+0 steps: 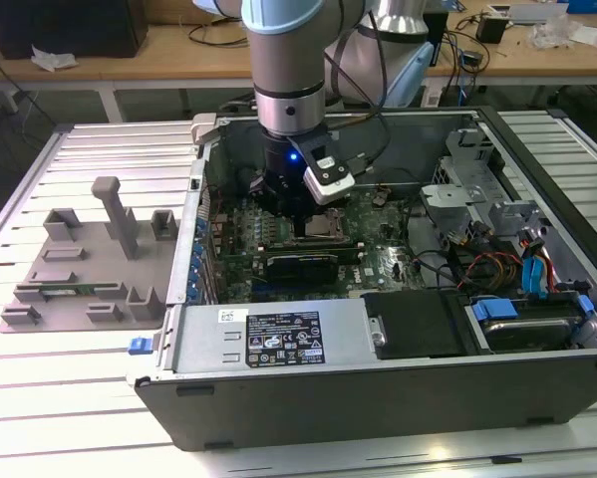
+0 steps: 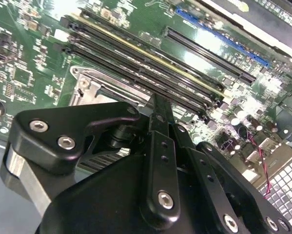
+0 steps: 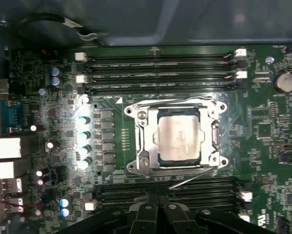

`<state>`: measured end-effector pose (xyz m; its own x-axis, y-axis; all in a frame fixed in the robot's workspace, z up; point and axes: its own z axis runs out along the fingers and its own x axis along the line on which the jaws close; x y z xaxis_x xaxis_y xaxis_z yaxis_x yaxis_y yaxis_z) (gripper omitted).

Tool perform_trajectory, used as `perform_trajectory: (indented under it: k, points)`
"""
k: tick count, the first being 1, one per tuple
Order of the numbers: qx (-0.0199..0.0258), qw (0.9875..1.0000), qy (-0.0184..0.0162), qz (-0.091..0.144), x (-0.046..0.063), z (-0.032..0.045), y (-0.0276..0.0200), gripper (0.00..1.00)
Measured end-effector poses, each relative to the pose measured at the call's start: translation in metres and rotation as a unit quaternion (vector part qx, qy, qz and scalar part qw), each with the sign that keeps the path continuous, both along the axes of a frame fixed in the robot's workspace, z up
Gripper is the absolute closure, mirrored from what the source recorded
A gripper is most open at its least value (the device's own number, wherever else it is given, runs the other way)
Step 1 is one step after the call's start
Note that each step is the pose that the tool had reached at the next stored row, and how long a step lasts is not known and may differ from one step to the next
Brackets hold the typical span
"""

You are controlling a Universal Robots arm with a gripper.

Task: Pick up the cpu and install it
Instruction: 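Install the second cpu locking lever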

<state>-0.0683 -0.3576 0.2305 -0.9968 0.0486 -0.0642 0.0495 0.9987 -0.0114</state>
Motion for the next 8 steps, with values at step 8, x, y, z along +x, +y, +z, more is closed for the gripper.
perform_trajectory:
  k: [8]
  points:
    - [0.0308,0.9995,-0.0026,0.0,-0.004,-0.0051,-0.0164,0.89]
